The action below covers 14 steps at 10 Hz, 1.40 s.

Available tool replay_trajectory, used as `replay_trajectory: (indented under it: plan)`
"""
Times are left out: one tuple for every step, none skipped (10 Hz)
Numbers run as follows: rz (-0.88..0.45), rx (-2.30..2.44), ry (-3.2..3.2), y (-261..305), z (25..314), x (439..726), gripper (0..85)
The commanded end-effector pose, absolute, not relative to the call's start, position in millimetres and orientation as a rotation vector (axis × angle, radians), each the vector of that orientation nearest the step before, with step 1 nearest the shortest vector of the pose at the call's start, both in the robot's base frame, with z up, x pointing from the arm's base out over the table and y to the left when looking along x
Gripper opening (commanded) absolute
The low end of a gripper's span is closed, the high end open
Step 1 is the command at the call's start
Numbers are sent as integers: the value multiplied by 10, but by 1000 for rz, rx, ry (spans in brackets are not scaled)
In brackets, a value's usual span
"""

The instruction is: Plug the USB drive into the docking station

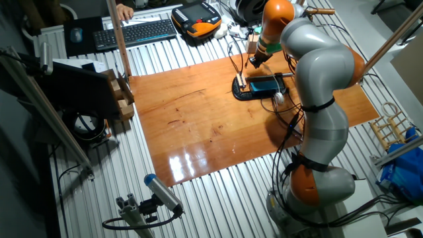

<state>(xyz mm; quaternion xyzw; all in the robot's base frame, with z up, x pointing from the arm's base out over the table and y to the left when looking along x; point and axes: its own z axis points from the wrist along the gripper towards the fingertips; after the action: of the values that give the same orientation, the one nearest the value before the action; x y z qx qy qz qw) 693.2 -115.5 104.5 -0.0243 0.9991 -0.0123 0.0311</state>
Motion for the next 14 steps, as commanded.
replay_trajectory:
  plan:
    - [-37,-63,3081,-1152,1059,6923,0]
    - [-27,-42,3087,-1149,1077,6907,0]
    - [-24,-28,3090,-1150,1107,6888,0]
    - [-24,-28,3090,-1144,1133,6868,0]
    - [-29,-28,3089,-1125,1156,6845,0]
    - [-41,-23,3089,-1090,1175,6813,0]
    - [-50,-14,3089,-1042,1201,6766,0]
    - [-52,-12,3089,-1000,1222,6723,0]
    - [-60,-21,3087,-961,1235,6685,0]
    - [-72,-38,3087,-930,1242,6658,0]
    - [-65,-38,3092,-898,1250,6632,0]
    - [-55,-35,3095,-865,1254,6606,0]
    - [-55,-28,3095,-825,1251,6569,0]
    - [-45,-26,3093,-796,1241,6533,0]
